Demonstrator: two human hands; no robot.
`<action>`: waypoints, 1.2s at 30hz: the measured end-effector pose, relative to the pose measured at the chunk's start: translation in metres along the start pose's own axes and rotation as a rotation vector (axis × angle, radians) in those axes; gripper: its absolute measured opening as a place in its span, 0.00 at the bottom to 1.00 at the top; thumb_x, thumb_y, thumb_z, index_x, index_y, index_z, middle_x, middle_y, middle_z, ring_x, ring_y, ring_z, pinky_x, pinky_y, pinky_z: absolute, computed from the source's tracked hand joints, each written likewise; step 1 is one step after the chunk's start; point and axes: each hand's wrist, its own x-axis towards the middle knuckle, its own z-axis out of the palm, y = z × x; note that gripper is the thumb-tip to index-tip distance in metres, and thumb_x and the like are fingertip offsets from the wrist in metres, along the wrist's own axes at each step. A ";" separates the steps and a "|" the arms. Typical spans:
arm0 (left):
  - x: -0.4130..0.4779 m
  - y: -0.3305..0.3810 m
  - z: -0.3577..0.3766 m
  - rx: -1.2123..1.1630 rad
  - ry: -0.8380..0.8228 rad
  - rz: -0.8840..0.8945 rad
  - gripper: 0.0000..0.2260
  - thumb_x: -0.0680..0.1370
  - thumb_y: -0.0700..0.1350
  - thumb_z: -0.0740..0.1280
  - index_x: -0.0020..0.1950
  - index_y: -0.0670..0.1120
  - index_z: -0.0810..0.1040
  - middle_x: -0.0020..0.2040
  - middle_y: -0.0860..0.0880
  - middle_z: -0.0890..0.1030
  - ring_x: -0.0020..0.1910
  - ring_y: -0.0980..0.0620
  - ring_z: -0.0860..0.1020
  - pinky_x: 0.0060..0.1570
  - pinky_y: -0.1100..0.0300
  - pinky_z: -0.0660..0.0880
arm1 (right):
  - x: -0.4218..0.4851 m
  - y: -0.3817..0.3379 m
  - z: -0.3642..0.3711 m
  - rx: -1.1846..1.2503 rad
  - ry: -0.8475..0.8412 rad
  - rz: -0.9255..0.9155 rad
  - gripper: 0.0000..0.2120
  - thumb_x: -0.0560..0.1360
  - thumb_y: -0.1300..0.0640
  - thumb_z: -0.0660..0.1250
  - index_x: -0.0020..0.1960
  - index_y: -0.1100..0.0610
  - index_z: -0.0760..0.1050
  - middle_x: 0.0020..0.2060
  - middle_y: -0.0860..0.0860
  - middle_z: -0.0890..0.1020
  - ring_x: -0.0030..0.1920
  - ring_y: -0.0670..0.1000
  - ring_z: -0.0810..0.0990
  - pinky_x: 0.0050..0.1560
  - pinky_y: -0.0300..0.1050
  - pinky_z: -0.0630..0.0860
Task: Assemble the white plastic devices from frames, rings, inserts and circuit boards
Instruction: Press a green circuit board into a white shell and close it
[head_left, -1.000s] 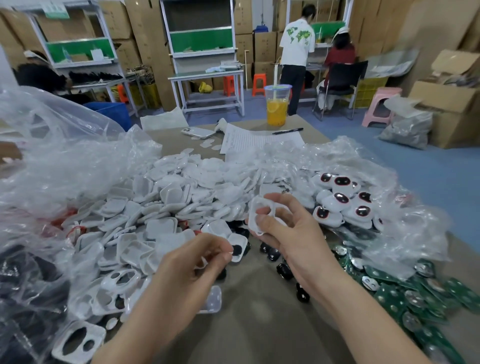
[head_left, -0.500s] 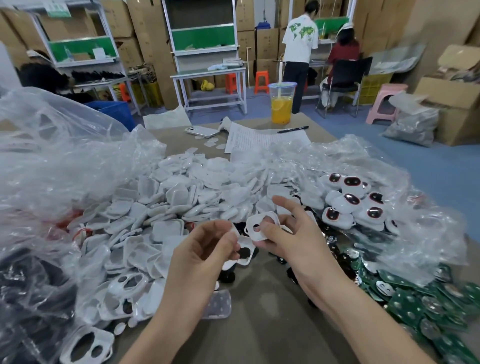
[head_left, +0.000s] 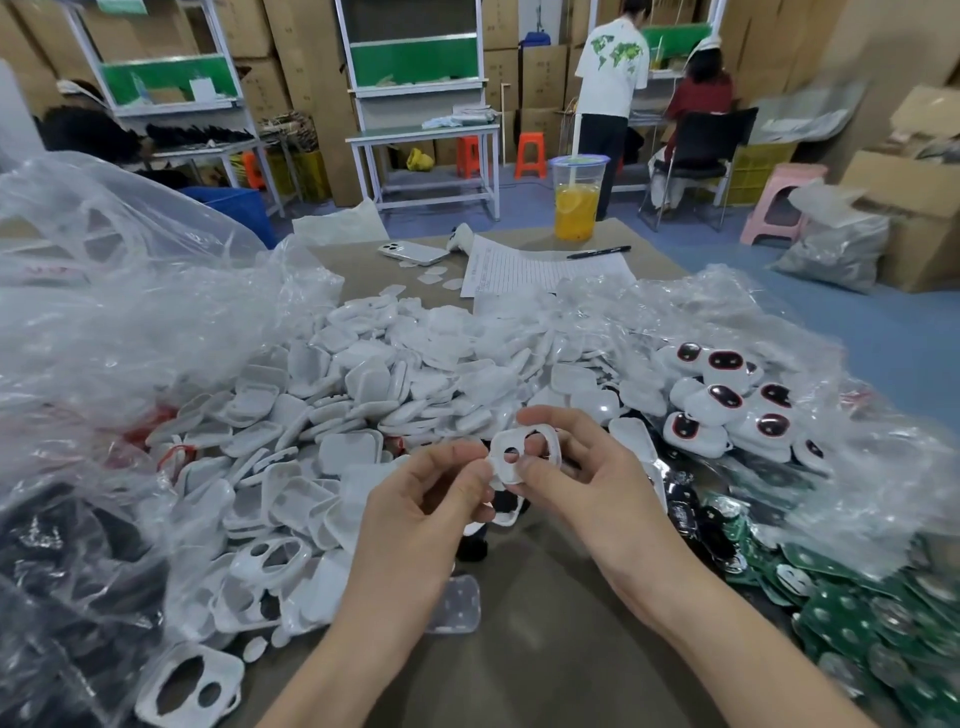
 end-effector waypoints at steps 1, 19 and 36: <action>-0.001 0.000 0.000 0.029 -0.002 0.019 0.03 0.77 0.44 0.72 0.47 0.52 0.85 0.43 0.49 0.87 0.39 0.53 0.84 0.40 0.66 0.79 | 0.000 0.000 0.000 -0.002 0.004 -0.008 0.16 0.76 0.66 0.70 0.52 0.44 0.83 0.49 0.57 0.84 0.49 0.50 0.86 0.47 0.37 0.81; -0.006 -0.002 0.005 0.265 0.052 0.234 0.12 0.78 0.42 0.71 0.44 0.60 0.77 0.41 0.56 0.83 0.36 0.57 0.82 0.37 0.67 0.76 | -0.009 -0.009 0.005 -0.034 -0.052 -0.019 0.14 0.78 0.63 0.69 0.52 0.44 0.84 0.39 0.46 0.84 0.43 0.52 0.87 0.45 0.34 0.78; -0.002 0.009 -0.009 0.200 -0.226 -0.009 0.13 0.81 0.35 0.65 0.57 0.53 0.78 0.47 0.47 0.85 0.37 0.51 0.80 0.39 0.65 0.78 | -0.009 -0.007 -0.003 -0.220 -0.181 -0.051 0.10 0.79 0.54 0.70 0.57 0.42 0.83 0.34 0.43 0.80 0.38 0.42 0.81 0.44 0.33 0.75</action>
